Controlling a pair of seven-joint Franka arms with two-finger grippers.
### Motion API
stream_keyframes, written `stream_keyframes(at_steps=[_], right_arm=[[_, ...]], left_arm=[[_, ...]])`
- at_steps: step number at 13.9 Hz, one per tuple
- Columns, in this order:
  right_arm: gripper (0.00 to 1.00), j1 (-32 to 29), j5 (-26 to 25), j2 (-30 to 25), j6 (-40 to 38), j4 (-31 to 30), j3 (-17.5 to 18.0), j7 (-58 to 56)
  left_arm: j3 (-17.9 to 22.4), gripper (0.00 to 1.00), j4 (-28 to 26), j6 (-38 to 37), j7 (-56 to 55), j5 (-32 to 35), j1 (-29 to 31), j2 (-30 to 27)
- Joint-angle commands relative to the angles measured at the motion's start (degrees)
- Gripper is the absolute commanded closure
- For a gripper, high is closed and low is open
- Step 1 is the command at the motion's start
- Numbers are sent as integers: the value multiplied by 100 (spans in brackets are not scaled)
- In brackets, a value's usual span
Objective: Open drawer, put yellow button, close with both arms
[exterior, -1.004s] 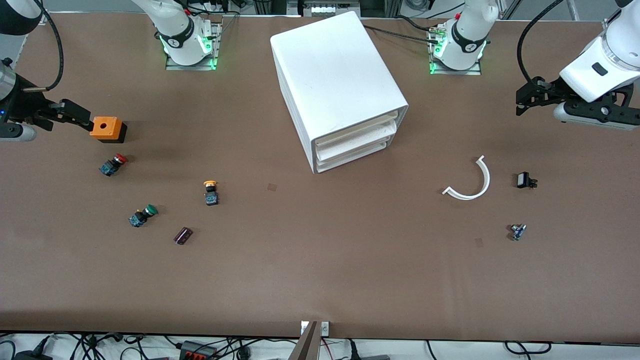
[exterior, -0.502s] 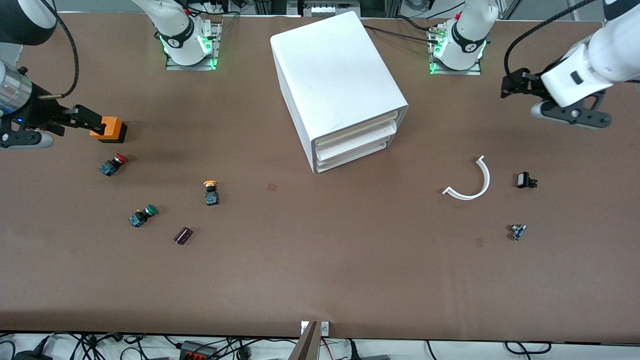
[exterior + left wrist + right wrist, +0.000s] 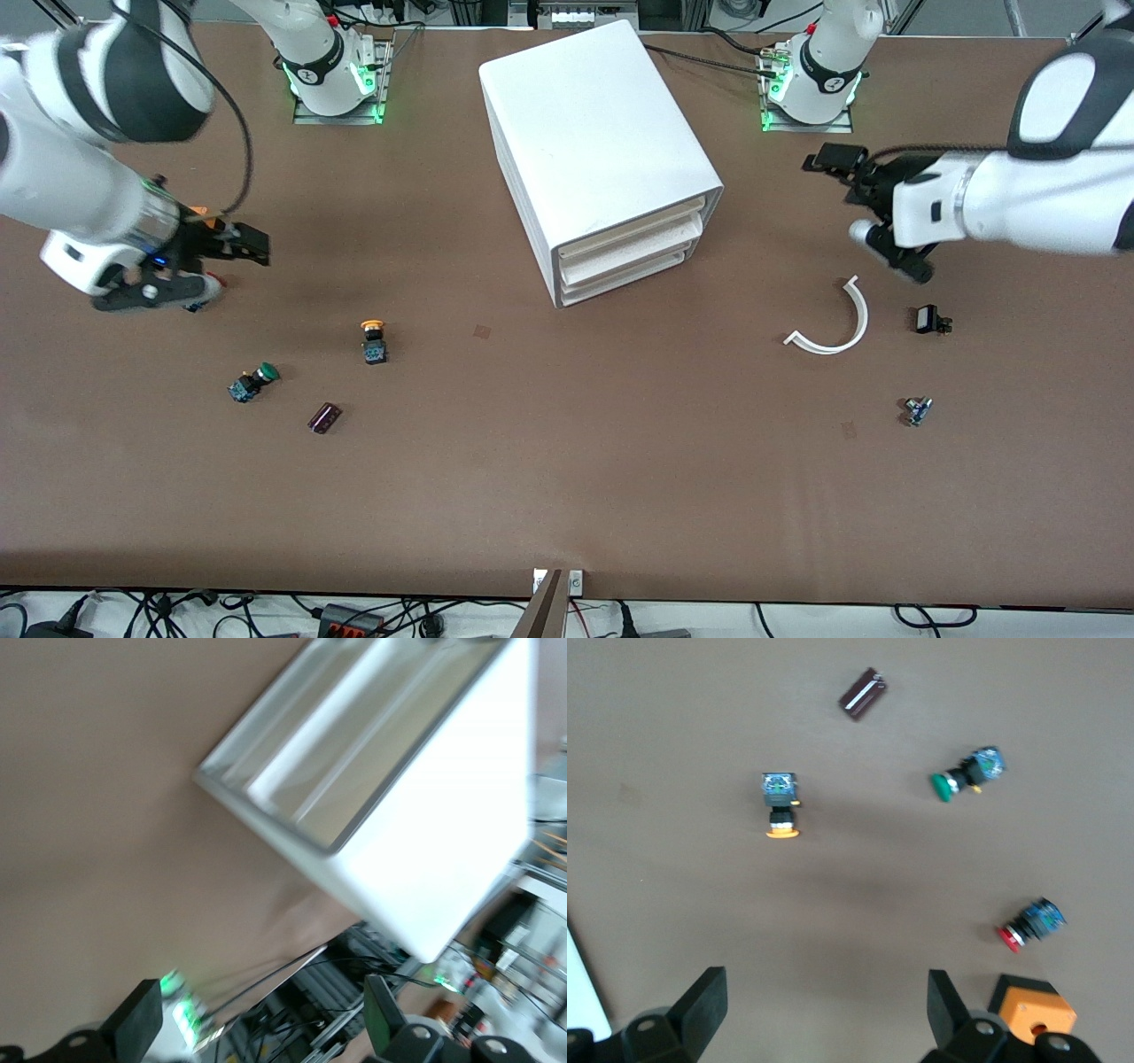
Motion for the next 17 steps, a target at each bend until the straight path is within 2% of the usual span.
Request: stream_keyframes(at_steps=[1,3,7,10,12,15,17], right_arm=[[0,283,45,610,311,274,-28,6],[0,310,133,987,671,257,-28,-3],[0,388,450,1664,1216,256,-28,-3],[0,433,441,2157,1718,248,-28,-3],[0,546,397,2420,2008,248,-28,-3],[0,565,397,2746,2387,248,-36,120],[0,722,371,2835,2431,221,-54,120]], left_arm=[[0,0,111,349,1170,-918,93,853],[0,0,-29,570,1506,-1771,84,1214],[-114,0,-152,921,1850,-2581,-109,1847],[-290,2,-784,1256,2472,-3091,-109,1857],[-378,31,-1188,1309,2877,-3267,-109,1831],[-492,45,-1331,1318,2993,-3356,-109,1760],[-720,45,-1654,1649,3107,-3374,-92,1638]])
